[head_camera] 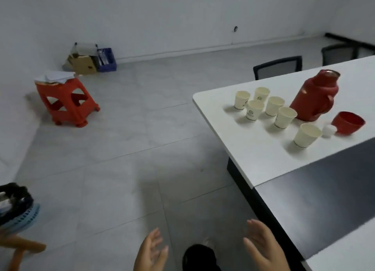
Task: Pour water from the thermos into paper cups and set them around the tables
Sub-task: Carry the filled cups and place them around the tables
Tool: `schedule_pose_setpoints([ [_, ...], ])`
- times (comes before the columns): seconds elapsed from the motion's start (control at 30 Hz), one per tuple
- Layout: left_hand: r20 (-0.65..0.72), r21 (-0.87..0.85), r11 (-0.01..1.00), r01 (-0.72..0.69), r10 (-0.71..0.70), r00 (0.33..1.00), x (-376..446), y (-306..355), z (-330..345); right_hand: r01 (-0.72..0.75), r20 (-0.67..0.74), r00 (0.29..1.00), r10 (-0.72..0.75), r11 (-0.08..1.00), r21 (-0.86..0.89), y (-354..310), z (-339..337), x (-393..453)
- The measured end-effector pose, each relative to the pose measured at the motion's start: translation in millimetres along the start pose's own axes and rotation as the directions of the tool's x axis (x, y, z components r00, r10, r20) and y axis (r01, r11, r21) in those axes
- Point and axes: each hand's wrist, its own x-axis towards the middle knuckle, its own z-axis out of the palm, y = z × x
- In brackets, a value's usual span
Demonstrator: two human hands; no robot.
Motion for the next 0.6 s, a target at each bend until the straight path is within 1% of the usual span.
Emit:
schedule_pose_setpoints([
  [0.07, 0.08, 0.02, 0.999, 0.041, -0.043, 0.996, 47.1, 3.2, 22.3, -0.03, -0.09, 0.995, 0.033, 0.999, 0.031, 1.6, -1.7, 36.3],
  [0.17, 0.124, 0.035, 0.999, 0.033, -0.037, 0.992, 113.3, 26.4, 64.2, -0.027, -0.191, 0.981, 0.035, 0.999, 0.045, -4.7, -10.9, 105.9],
  [0.23, 0.138, 0.03, 1.0, -0.001, -0.003, 0.99, 154.7, 59.9, 94.0, -0.021, -0.248, 0.968, 0.033, 0.998, 0.053, -16.9, -20.6, 151.6],
  [0.33, 0.222, 0.031, 0.995, -0.094, 0.085, 0.971, 215.4, 119.3, 135.3, -0.016, -0.306, 0.952, 0.024, 0.999, 0.028, -33.8, -38.9, 204.4],
  [0.4, 0.283, 0.022, 0.993, -0.118, 0.107, 0.953, 248.1, 152.5, 158.0, -0.045, -0.359, 0.932, 0.044, 0.999, 0.005, -39.6, -51.3, 224.6],
  [0.5, 0.34, 0.044, 0.992, -0.119, 0.097, 0.935, 282.1, 180.8, 186.1, -0.111, -0.455, 0.884, 0.103, 0.994, 0.01, -32.8, -66.4, 233.7],
  [0.6, 0.416, 0.061, 0.992, -0.115, 0.079, 0.906, 311.8, 199.0, 220.2, -0.186, -0.572, 0.798, 0.191, 0.98, 0.067, -18.5, -81.5, 235.5],
])
